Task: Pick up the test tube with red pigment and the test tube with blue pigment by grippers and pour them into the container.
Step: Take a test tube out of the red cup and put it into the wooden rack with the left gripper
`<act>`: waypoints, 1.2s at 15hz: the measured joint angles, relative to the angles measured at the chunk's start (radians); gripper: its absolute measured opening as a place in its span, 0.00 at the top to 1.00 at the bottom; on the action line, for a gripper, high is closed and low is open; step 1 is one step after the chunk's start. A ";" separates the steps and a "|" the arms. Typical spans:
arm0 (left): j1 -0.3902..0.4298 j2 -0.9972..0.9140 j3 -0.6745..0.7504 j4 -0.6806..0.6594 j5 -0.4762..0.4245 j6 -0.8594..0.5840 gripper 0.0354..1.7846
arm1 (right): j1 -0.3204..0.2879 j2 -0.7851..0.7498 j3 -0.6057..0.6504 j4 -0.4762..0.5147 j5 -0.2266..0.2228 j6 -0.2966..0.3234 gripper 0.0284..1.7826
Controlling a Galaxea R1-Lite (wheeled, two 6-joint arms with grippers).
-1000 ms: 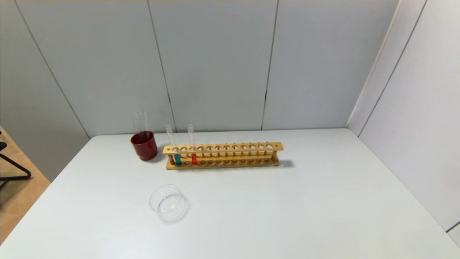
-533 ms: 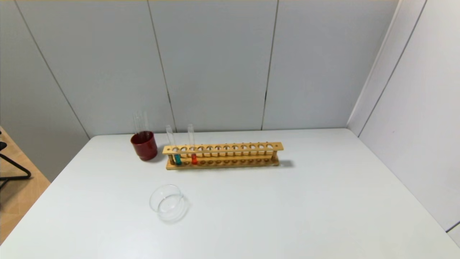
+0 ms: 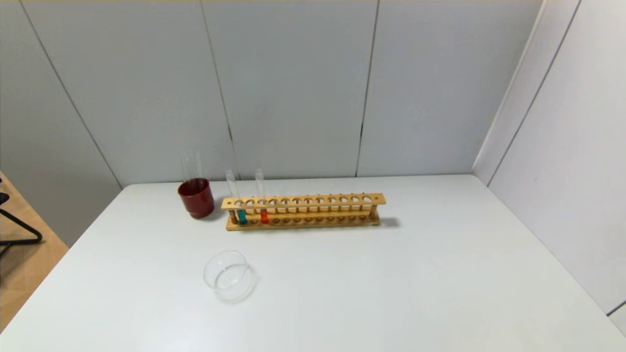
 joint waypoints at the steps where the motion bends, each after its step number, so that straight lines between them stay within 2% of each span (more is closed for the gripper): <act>1: 0.000 0.029 -0.079 0.053 -0.023 -0.014 0.03 | 0.000 0.000 0.000 0.000 0.000 0.000 0.02; 5: -0.001 0.261 -0.369 0.198 -0.072 -0.041 0.03 | 0.000 0.000 0.000 0.000 0.000 0.000 0.02; 9: -0.001 0.586 -0.568 0.222 -0.095 -0.048 0.03 | 0.000 0.000 0.000 0.000 0.000 0.000 0.02; 11: -0.002 0.722 -0.632 0.211 -0.135 -0.048 0.03 | 0.000 0.000 0.000 0.000 0.001 0.000 0.02; 13: -0.003 0.845 -0.672 0.155 -0.189 -0.044 0.03 | 0.000 0.000 0.000 0.000 0.000 0.000 0.02; 16: -0.007 1.009 -0.690 -0.020 -0.258 -0.042 0.03 | 0.000 0.000 0.000 0.000 0.000 0.000 0.02; 18: -0.028 1.109 -0.690 -0.128 -0.266 -0.041 0.03 | 0.000 0.000 0.000 0.000 0.000 0.000 0.02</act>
